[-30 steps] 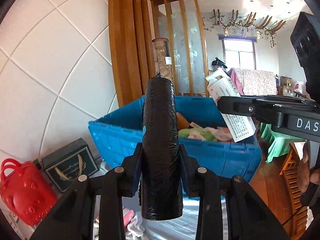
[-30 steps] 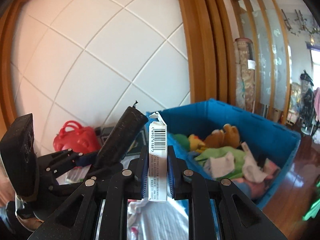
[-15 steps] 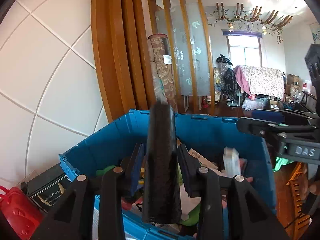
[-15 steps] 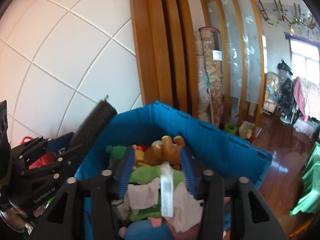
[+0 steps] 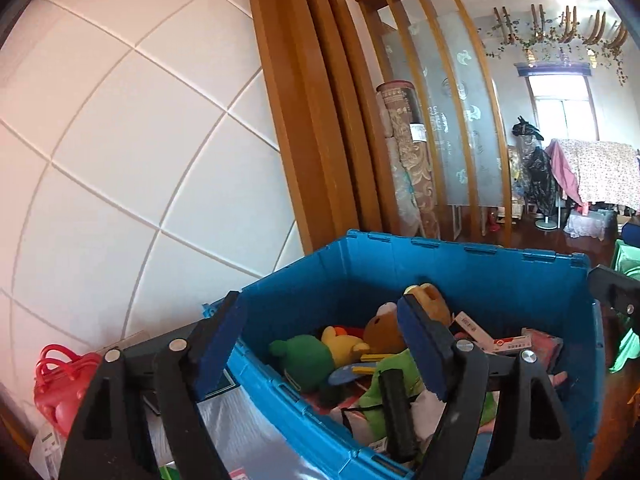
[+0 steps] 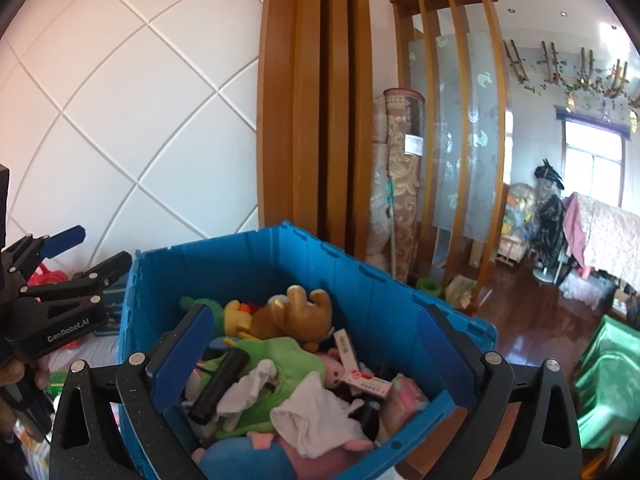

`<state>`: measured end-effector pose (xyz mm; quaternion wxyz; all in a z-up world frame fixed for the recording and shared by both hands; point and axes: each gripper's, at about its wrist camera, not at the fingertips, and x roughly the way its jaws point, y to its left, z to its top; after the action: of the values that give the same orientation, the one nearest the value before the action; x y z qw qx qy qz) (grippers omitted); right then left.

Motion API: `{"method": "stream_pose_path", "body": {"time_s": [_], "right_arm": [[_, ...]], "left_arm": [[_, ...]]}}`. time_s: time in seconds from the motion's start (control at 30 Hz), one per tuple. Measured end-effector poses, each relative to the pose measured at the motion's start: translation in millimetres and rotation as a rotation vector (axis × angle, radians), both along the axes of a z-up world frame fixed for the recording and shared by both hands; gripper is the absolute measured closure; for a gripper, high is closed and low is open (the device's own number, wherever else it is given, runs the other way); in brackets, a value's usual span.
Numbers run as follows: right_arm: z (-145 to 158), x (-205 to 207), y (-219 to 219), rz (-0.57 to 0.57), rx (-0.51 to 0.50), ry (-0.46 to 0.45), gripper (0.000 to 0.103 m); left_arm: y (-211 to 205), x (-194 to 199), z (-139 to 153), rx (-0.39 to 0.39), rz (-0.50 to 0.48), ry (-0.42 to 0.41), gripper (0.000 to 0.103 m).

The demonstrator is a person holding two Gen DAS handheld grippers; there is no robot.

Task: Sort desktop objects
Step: 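Open both tools over the bin to drop the roll and box, then bring both open tools back over the table pile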

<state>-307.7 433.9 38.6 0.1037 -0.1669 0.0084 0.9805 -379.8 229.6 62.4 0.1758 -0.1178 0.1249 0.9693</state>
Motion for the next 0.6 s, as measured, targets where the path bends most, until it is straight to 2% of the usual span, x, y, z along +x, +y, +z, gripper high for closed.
{"method": "stream_pose_path", "body": {"time_s": [0.3, 0.43, 0.6], "right_arm": [[-3.3, 19.2, -24.3, 0.065, -0.039, -0.005, 0.000], [-1.6, 31.7, -55.3, 0.097, -0.041, 0.009, 0.000], [-7.0, 43.0, -116.6, 0.179, -0.024, -0.005, 0.000]], "left_arm": [[-56.1, 18.4, -15.4, 0.024, 0.103, -0.028, 0.025], [-97.0, 33.6, -22.1, 0.019, 0.142, -0.028, 0.025], [-167.8, 52.0, -28.2, 0.013, 0.213, -0.034, 0.025]]}}
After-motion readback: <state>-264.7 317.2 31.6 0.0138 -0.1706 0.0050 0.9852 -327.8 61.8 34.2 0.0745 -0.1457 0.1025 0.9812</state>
